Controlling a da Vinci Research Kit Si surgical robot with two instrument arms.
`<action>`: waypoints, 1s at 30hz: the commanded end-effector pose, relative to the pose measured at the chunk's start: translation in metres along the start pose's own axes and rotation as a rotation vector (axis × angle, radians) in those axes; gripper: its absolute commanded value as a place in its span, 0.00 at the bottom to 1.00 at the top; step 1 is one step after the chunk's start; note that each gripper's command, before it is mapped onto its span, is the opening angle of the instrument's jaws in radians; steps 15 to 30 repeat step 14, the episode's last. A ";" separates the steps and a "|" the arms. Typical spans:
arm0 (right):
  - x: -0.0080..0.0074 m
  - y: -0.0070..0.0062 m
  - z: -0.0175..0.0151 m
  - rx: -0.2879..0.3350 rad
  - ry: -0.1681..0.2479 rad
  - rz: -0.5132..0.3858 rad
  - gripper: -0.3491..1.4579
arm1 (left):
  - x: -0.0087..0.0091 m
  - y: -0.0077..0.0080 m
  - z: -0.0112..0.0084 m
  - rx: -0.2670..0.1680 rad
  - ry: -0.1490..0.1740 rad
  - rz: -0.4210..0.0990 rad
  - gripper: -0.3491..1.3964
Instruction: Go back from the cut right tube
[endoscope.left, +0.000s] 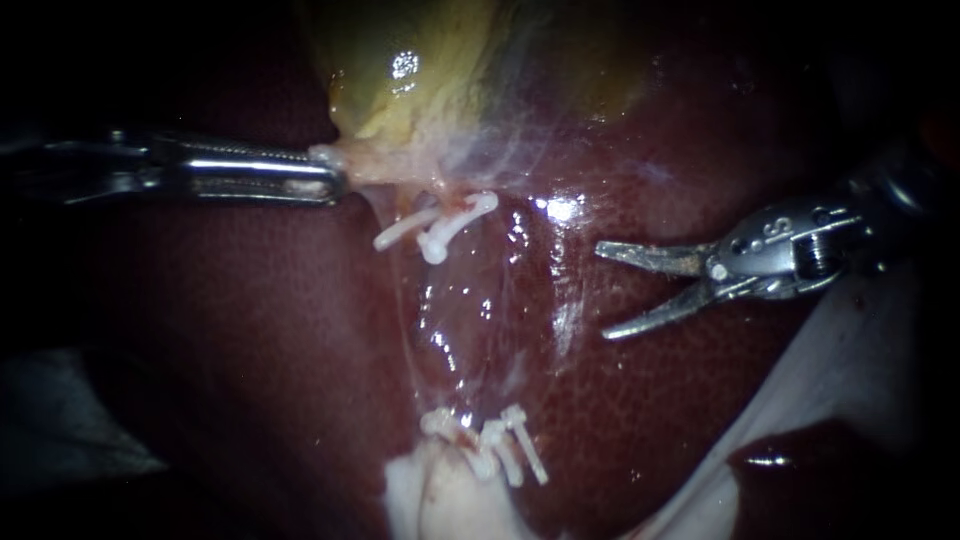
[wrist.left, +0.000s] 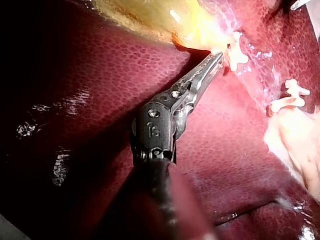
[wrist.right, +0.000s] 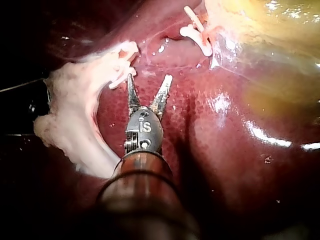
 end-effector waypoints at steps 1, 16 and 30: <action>0.0000 0.0000 0.0000 0.000 0.000 0.000 0.99 | -0.0002 -0.0001 0.0004 0.002 -0.005 0.000 0.00; -0.0001 -0.0003 0.0003 0.048 0.013 -0.002 0.99 | -0.0002 -0.0002 0.0003 -0.002 -0.009 -0.006 0.00; -0.0001 -0.0003 0.0003 0.048 0.013 -0.002 0.99 | -0.0002 -0.0002 0.0003 -0.002 -0.009 -0.006 0.00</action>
